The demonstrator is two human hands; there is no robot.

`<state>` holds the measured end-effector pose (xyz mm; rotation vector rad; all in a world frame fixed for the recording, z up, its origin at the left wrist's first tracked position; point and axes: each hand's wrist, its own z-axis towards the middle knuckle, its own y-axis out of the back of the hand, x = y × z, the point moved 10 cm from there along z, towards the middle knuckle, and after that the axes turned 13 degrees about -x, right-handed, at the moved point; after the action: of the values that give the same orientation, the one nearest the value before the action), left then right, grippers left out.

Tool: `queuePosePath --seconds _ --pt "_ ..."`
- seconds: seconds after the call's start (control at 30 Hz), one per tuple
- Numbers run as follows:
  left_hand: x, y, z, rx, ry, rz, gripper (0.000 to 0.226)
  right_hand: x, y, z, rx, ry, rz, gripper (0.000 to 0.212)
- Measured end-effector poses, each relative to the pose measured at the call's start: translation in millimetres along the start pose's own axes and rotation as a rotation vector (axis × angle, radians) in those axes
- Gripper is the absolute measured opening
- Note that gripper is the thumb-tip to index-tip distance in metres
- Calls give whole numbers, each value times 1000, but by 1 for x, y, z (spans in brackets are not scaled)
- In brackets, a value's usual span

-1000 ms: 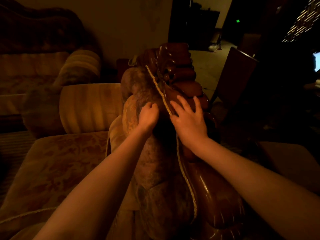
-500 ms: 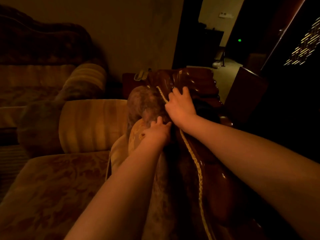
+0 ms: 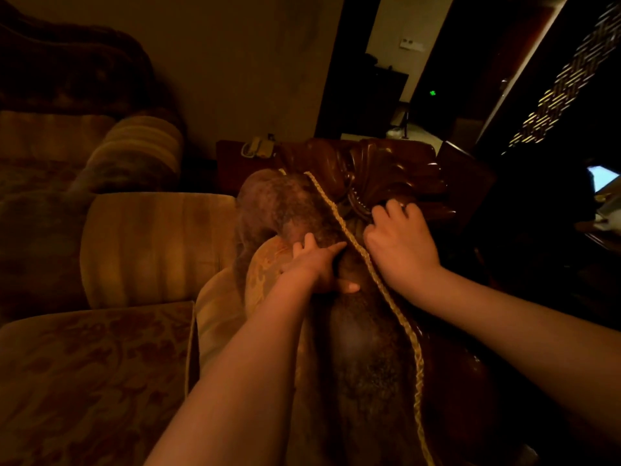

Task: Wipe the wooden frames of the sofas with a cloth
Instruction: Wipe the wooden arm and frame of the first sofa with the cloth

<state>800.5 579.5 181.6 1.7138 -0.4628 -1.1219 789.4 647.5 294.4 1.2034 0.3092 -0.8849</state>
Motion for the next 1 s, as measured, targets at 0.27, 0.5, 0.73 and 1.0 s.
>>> queuePosePath --seconds 0.27,0.5,0.73,1.0 --pt "3 -6 14 8 -74 -44 91 5 -25 91 -27 -83 -39 25" --pt "1 -4 14 -13 -96 -80 87 12 -13 15 -113 -37 -70 5" --pt "0 -2 10 -9 -91 -104 87 22 -22 19 -90 69 -52 15" --pt "6 -8 23 -32 -151 -141 83 6 -19 116 -46 55 -159 31"
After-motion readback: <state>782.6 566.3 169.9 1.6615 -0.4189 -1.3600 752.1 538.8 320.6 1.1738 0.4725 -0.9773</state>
